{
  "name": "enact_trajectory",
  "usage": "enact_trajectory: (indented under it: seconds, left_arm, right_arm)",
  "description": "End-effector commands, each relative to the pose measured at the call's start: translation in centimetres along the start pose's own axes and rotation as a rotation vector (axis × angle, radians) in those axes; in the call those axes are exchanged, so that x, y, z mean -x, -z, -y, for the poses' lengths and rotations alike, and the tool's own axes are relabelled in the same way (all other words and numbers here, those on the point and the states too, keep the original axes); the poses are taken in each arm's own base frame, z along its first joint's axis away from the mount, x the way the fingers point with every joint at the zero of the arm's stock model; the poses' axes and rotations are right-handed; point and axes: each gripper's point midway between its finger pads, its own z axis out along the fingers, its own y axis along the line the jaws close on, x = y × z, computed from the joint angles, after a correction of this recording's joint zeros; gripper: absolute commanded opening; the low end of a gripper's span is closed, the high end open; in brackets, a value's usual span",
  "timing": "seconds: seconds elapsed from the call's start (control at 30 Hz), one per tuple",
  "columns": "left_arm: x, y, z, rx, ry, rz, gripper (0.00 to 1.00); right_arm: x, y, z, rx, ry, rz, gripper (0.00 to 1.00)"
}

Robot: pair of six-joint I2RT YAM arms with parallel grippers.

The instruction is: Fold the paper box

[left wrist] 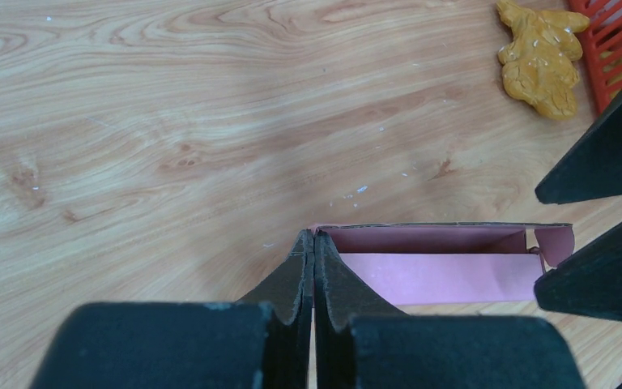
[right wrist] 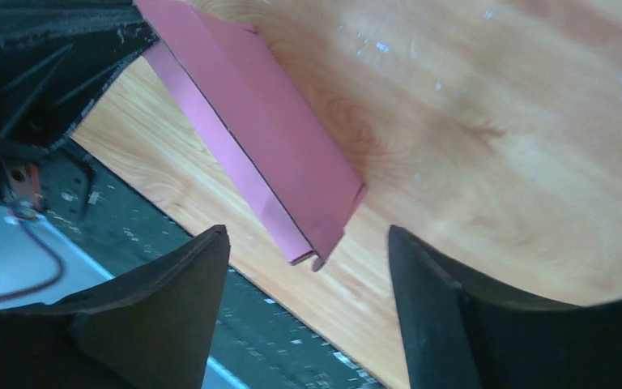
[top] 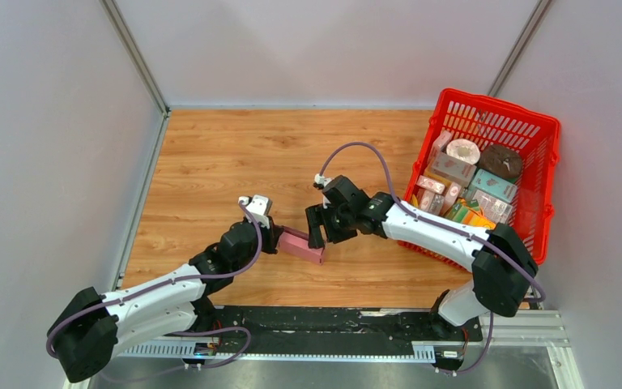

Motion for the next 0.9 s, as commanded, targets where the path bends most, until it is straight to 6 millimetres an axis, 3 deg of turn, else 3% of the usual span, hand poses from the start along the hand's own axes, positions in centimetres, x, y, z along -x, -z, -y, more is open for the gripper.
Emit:
enact_trajectory:
  seconds: [0.0, 0.13, 0.27, 0.5, 0.63, 0.87]
  left_arm:
    - [-3.0, 0.6, -0.3, -0.005, -0.017, -0.110, 0.00]
    - [-3.1, 0.7, -0.5, 0.002, -0.018, -0.110, 0.00]
    - [-3.2, 0.7, -0.4, 0.002, -0.019, -0.118, 0.00]
    - [-2.9, 0.7, 0.1, -0.016, -0.010, -0.128, 0.00]
    - [-2.7, 1.0, 0.5, -0.035, -0.004, -0.141, 0.00]
    - [-2.6, 1.4, 0.3, -0.024, -0.025, -0.153, 0.00]
  right_arm:
    - [3.3, 1.6, -0.6, 0.034, 0.334, 0.178, 0.77]
    - [3.3, 1.1, -2.2, 0.087, 0.493, 0.164, 0.81]
    - [1.6, -1.0, -3.8, 0.093, 0.609, 0.138, 0.80]
    - [2.1, -3.9, -2.1, -0.106, 0.682, 0.177, 0.73]
    - [2.3, -4.5, -0.8, -0.171, 0.684, 0.190, 0.57]
    - [1.4, -5.2, -0.5, -0.151, 0.718, 0.160, 0.35]
